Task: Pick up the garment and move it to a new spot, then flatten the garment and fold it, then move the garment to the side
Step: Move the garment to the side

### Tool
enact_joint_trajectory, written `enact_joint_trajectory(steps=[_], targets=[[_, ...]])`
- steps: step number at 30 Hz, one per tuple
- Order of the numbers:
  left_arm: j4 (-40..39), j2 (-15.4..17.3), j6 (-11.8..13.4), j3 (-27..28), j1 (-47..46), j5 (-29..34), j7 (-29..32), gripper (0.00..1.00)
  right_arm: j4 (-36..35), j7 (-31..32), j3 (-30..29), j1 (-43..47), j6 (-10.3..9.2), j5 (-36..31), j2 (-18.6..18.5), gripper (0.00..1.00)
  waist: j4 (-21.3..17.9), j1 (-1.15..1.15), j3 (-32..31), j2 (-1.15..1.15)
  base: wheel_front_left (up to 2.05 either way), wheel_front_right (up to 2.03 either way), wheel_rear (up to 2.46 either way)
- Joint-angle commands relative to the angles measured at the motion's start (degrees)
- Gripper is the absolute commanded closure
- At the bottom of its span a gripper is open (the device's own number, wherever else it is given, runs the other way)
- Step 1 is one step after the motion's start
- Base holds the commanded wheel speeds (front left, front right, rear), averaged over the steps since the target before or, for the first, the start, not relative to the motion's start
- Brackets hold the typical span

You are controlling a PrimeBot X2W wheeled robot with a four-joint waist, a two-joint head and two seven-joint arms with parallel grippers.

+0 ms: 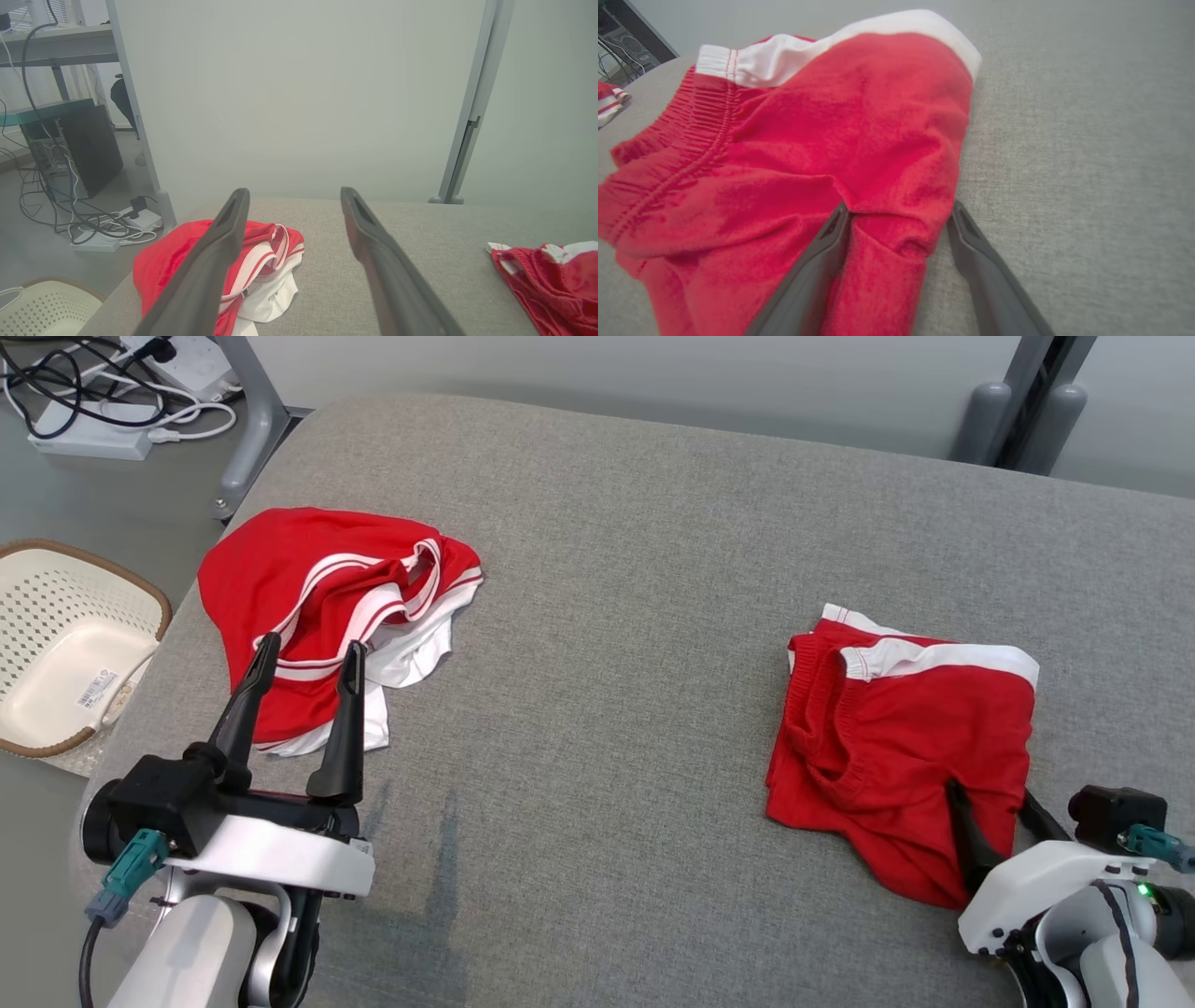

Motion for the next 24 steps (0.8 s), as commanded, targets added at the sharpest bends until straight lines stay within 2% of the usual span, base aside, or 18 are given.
enact_joint_trajectory(steps=[1,2,3,4,9,14,24], targets=[[0.2,0.1,-0.2,0.4,-0.8,0.4,-0.3,0.00,1.4,1.2,0.6,-0.1,-0.01,0.7,0.2,0.00,0.0,0.00,0.0,0.00,0.00,0.00,0.00],[0.4,0.0,-0.4,0.5,-0.8,0.5,-0.3,0.00,2.1,1.4,1.0,-0.3,-0.01,1.0,0.3,0.00,-0.1,0.00,0.0,0.00,0.00,0.00,0.00],[0.4,-0.1,-0.4,0.5,-0.9,0.5,-0.3,0.00,2.7,1.7,1.4,-0.5,-0.01,1.3,0.5,0.85,-0.1,0.00,0.0,0.00,0.00,0.00,0.00],[0.5,-0.2,-0.5,0.7,-0.9,0.6,-0.3,0.00,3.0,1.7,1.7,-0.7,-0.01,1.6,0.4,1.00,-0.2,0.00,0.0,0.00,0.00,0.00,0.00],[0.6,-0.1,-0.5,1.3,-0.3,1.3,-0.3,0.00,2.9,1.0,2.7,-0.7,-0.04,2.2,-1.5,1.00,-1.4,0.00,-0.6,0.00,0.00,0.00,0.00],[0.0,0.2,-0.4,1.6,0.7,1.7,-0.3,0.00,1.2,0.4,4.7,0.0,-0.06,1.3,-3.4,1.00,-4.3,0.00,-1.4,0.00,0.00,0.00,0.00],[-3.2,1.2,-0.3,1.3,0.6,2.2,0.1,0.00,-2.9,1.9,10.2,-2.4,-0.02,1.0,-7.1,1.00,-15.8,0.00,0.7,0.00,0.00,0.00,0.00]])
